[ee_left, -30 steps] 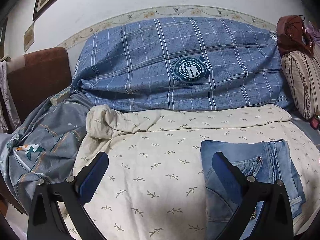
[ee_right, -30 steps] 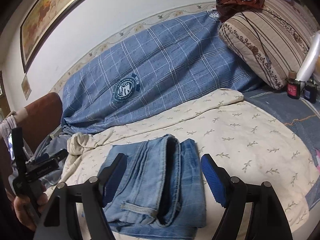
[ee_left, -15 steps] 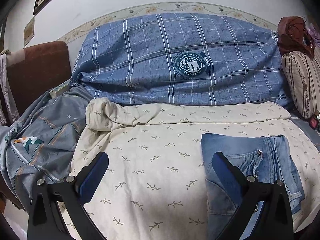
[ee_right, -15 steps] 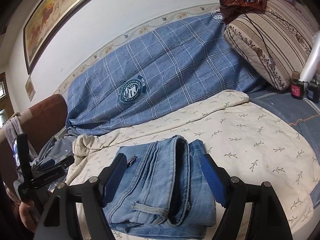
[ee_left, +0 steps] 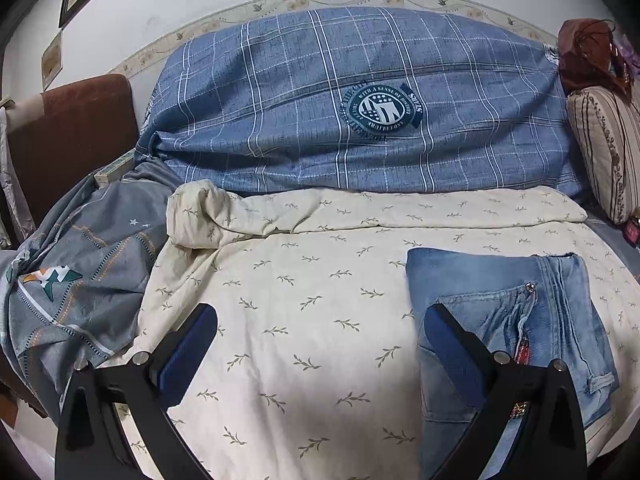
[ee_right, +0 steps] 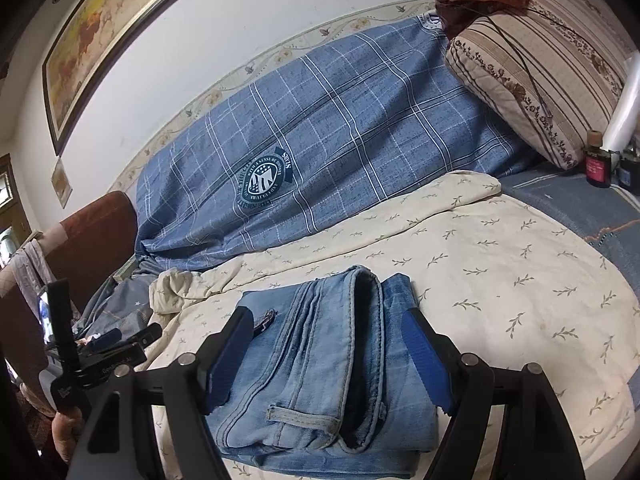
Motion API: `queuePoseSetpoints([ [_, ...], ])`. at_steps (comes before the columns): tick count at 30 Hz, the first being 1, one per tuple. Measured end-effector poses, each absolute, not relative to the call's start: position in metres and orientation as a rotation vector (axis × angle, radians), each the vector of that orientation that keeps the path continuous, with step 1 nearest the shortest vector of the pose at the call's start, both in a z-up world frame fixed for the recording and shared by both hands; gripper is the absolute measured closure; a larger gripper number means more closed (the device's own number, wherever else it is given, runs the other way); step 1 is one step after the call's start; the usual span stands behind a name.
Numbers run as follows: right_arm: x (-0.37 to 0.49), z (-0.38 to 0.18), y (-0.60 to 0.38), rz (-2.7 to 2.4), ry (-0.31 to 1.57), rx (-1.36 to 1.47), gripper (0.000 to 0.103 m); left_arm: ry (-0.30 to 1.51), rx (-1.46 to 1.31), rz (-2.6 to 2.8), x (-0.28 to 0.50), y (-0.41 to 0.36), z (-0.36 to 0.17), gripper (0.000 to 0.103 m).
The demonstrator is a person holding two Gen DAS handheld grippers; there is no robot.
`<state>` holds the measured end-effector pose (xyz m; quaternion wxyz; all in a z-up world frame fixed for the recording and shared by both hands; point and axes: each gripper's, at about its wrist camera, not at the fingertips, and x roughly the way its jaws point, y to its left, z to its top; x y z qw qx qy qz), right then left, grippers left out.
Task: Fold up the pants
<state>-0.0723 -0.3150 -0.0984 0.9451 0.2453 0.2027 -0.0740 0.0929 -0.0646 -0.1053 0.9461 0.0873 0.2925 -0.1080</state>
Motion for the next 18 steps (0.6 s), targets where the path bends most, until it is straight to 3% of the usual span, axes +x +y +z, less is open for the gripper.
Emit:
queuePoseSetpoints([
  [18,-0.0735,-0.1011,-0.3253,-0.154,0.426,0.555,0.023,0.614,0.185,-0.215,0.0966,-0.0644,-0.1091,0.000],
])
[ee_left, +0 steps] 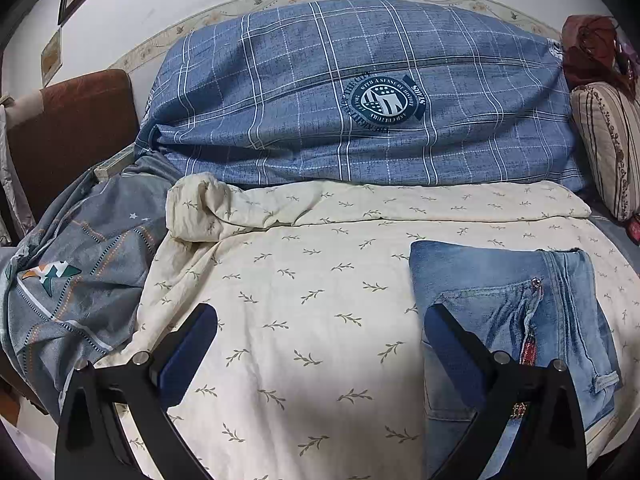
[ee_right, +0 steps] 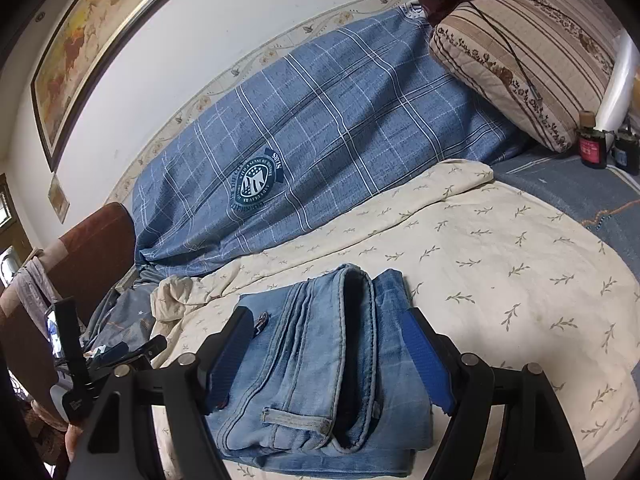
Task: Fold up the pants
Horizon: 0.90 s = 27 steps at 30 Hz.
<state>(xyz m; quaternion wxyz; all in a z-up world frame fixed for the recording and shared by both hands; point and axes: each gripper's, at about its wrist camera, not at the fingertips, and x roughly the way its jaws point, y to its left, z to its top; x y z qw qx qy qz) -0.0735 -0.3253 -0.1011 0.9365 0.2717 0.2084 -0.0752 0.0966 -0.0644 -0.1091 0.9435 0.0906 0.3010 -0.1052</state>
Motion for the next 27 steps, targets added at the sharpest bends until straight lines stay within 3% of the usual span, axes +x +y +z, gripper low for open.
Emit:
queuePoseSetpoints([
  [27,-0.0706,-0.1027,-0.3233,-0.153,0.449,0.538,0.023,0.609,0.214,-0.196,0.0949,-0.0669,-0.1103,0.000],
])
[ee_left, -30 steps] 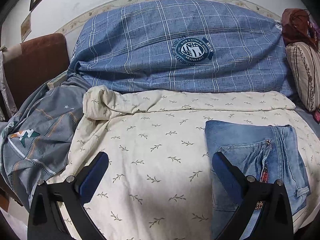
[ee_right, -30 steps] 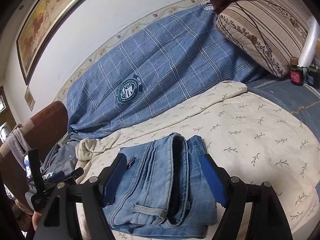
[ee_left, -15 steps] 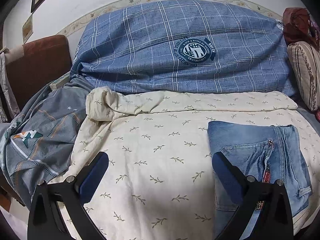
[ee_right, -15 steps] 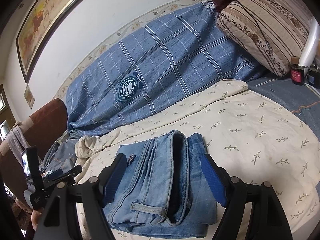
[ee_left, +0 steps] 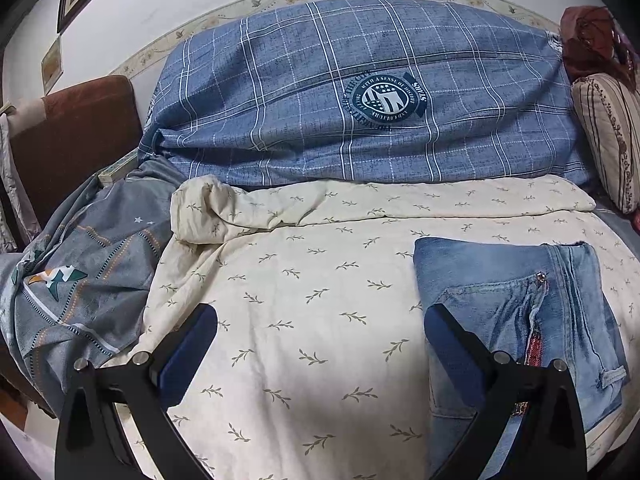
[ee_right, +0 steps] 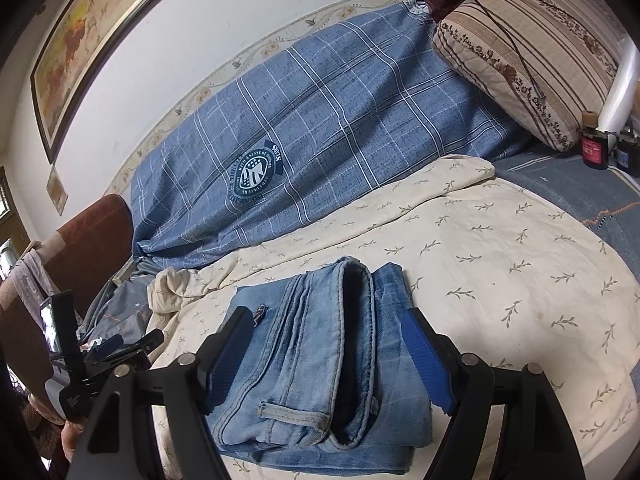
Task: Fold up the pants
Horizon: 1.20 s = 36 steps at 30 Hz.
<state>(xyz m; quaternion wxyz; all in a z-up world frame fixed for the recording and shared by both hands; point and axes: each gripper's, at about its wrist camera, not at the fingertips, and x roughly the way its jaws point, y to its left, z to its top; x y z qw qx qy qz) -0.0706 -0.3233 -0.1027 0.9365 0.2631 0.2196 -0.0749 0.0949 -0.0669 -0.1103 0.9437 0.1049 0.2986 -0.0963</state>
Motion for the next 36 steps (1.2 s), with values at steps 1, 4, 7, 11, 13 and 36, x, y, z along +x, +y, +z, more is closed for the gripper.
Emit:
queuePoseSetpoints([
  [1,-0.0706,-0.1028,-0.3233,-0.153,0.450,0.538,0.023,0.610,0.214,-0.195,0.0952,-0.0672,-0.1105,0.000],
  [4,-0.0706,-0.1034,-0.3249,-0.156,0.454,0.545,0.023,0.617,0.216,-0.196,0.0961,-0.0679,-0.1116,0.000],
  [7,-0.0712,-0.1039,-0.3261,-0.158,0.457,0.551,0.023,0.623,0.223,-0.202,0.0957,-0.0697,-0.1130,0.000],
  [11,-0.0712,-0.1047,-0.3276,-0.163,0.461,0.554,0.023,0.632,0.227,-0.214,0.0959,-0.0717,-0.1145,0.000],
  [13,-0.0711,-0.1050,-0.3274,-0.163,0.462,0.554,0.023,0.636,0.227,-0.215,0.0964,-0.0725,-0.1153,0.000],
  [36,-0.0701,-0.1088,-0.3291,-0.170,0.485,0.555,0.023,0.668,0.232,-0.238,0.0967,-0.0769,-0.1188,0.000],
])
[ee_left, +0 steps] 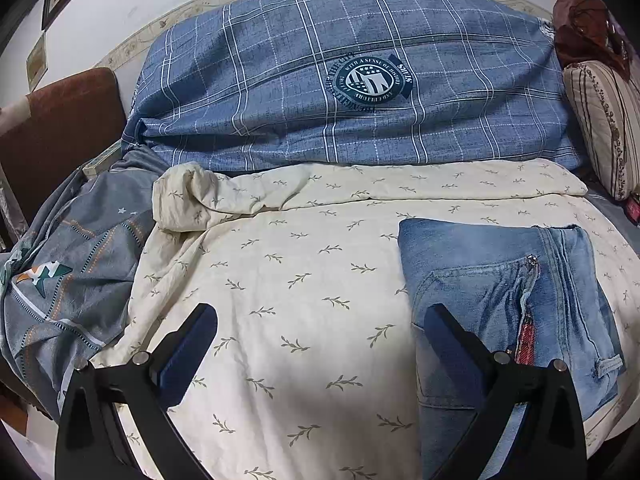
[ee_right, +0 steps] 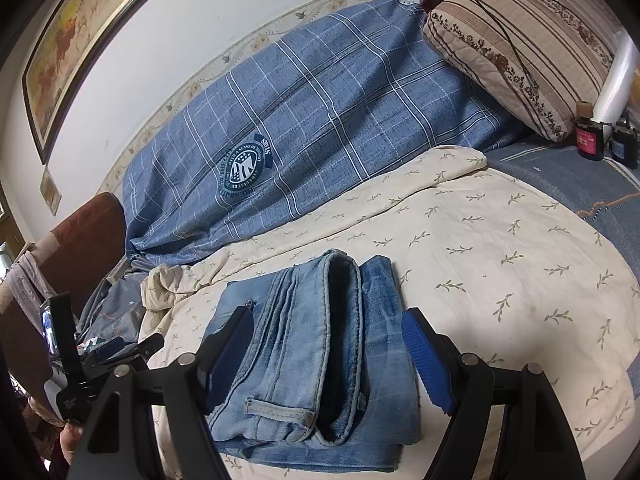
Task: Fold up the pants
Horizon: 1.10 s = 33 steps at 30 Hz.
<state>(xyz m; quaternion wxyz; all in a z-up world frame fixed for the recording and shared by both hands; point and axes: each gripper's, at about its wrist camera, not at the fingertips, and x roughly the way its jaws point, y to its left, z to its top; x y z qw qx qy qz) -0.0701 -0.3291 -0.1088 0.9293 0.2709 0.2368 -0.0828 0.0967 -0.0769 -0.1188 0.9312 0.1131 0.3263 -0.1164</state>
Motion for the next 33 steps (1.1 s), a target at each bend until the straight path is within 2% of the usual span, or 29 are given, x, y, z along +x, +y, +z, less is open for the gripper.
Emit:
queuePoseSetpoints([
  [33,-0.0675,-0.1107,-0.3257,-0.162,0.497,0.551,0.023,0.664,0.232,-0.247,0.0948,-0.0769,-0.1189,0.000],
])
